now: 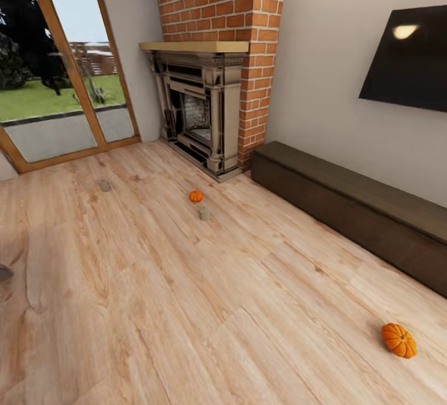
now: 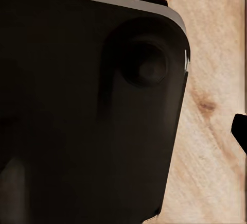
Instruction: Place each of the two pumpkins and all three candles from the living room inside a cabinet in the living room (use any cabinet), then make sure every cabinet is closed, and position the cauldron so it is next to a table in the living room.
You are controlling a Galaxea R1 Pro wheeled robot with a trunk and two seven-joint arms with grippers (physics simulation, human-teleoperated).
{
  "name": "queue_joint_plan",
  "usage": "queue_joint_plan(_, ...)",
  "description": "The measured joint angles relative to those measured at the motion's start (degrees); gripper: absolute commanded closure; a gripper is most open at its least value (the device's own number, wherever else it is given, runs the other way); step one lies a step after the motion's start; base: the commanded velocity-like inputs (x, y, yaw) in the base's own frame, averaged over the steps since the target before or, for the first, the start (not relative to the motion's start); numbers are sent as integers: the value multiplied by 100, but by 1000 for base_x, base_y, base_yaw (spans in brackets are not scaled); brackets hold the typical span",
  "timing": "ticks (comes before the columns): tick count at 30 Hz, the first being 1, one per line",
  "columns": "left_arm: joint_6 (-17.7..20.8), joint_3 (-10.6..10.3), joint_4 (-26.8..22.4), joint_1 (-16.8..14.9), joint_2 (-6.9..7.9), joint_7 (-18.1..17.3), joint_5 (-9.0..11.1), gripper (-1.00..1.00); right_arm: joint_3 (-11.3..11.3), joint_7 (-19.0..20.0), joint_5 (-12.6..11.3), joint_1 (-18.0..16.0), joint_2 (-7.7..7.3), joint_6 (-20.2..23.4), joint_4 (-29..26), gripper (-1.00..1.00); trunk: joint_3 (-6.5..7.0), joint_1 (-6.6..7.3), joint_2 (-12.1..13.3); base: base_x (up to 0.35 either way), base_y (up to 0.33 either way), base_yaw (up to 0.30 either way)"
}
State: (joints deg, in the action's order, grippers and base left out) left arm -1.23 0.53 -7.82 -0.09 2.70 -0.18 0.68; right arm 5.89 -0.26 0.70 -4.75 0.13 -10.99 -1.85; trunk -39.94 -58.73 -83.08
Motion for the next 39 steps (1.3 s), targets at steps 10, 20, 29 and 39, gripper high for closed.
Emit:
queue_joint_plan(10,-4,0,0,0,11,0,-2,-100,0,0,0,0,-4,0,0,-100,27,0,0,324,0,1)
queue_joint_plan(20,-9,0,0,0,4,0,-5,-100,0,0,0,0,-12,0,0,-100,74,0,0,166,0,0)
queue_joint_plan(29,-9,0,-2,0,-8,0,-7,-100,0,0,-2,0,-13,0,0,-100,74,0,0,1,0,0)
queue_joint_plan(39,-9,-2,0,0,-7,0,-7,-100,0,0,0,0,-13,-1,0,-100,148,0,0,0,0,0)
